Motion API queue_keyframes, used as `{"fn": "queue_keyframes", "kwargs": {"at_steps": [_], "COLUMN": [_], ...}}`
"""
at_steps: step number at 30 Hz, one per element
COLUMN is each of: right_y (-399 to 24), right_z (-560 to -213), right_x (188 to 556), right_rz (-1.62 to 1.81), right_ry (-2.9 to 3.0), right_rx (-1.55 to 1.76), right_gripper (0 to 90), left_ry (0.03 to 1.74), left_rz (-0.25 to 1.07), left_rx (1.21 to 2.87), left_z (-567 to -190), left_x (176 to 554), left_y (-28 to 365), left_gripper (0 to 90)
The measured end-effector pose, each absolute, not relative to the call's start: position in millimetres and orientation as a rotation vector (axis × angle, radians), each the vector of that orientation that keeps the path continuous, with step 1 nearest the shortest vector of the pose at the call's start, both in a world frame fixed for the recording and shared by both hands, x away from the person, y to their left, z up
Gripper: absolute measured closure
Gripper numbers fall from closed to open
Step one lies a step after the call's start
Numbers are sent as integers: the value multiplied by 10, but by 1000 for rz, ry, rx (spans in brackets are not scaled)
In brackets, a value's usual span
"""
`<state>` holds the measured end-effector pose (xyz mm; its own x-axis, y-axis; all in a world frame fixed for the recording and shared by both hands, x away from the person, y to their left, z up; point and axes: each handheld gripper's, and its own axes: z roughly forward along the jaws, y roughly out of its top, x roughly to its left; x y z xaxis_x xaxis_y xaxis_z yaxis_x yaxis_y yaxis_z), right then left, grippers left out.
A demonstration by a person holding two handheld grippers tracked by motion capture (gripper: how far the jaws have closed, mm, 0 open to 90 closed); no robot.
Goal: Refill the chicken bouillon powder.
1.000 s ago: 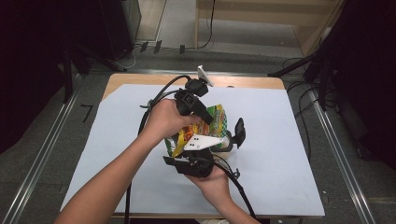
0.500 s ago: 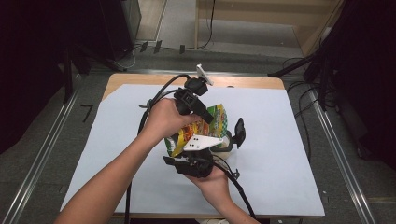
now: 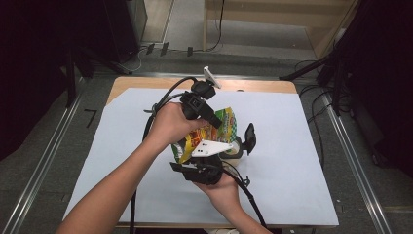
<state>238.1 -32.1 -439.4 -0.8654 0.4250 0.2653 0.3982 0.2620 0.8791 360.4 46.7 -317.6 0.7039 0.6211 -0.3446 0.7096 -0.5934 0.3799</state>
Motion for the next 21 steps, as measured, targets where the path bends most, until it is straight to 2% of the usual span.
{"fn": "queue_keyframes", "kwargs": {"at_steps": [21], "right_y": [-266], "right_z": [-4382], "right_x": [2385], "right_rz": [1717], "right_ry": [2497], "right_rx": [782], "right_gripper": [726], "left_ry": [1049], "left_rz": [-229], "left_rx": [2398], "left_z": [-3172], "left_x": [3585], "left_y": [552], "left_gripper": [820]}}
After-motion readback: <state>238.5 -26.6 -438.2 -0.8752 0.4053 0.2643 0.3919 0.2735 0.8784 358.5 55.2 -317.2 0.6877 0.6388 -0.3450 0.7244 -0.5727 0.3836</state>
